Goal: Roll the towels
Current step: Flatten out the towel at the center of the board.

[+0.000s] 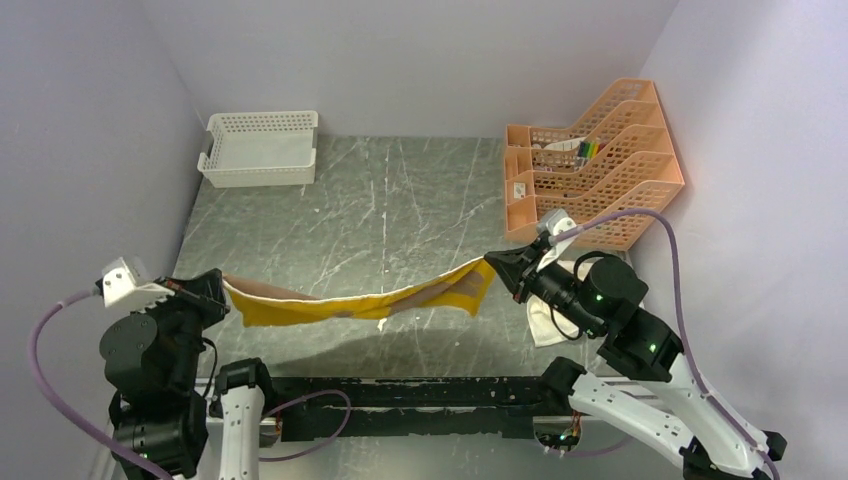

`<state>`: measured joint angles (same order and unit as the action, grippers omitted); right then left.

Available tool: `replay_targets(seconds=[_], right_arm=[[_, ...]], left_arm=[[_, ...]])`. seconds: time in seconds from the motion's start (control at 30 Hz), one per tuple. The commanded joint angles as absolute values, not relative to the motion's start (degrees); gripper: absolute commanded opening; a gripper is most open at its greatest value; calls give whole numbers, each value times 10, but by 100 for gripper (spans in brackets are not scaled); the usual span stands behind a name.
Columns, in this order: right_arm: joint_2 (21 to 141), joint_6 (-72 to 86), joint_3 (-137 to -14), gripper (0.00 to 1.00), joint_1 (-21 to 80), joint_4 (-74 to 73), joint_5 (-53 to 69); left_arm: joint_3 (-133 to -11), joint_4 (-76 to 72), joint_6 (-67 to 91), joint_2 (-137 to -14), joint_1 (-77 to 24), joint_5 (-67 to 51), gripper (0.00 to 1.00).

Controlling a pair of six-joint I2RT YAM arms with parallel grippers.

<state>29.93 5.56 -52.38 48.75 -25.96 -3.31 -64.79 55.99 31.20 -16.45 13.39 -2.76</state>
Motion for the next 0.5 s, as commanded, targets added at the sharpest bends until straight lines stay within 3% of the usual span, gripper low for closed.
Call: replay_targets(seconds=[0.0,0.3,0.47], right_arm=[[314,54,-527,0,485,-271,-48],[501,92,-478,0,481,-122,-211],[677,149,-507,0,391,-37,-154]], left_arm=[[-644,594,314,-220,132,-8,7],[-536,446,261,-408,132,-60,7],[-464,291,273,-580,132,-90,7]])
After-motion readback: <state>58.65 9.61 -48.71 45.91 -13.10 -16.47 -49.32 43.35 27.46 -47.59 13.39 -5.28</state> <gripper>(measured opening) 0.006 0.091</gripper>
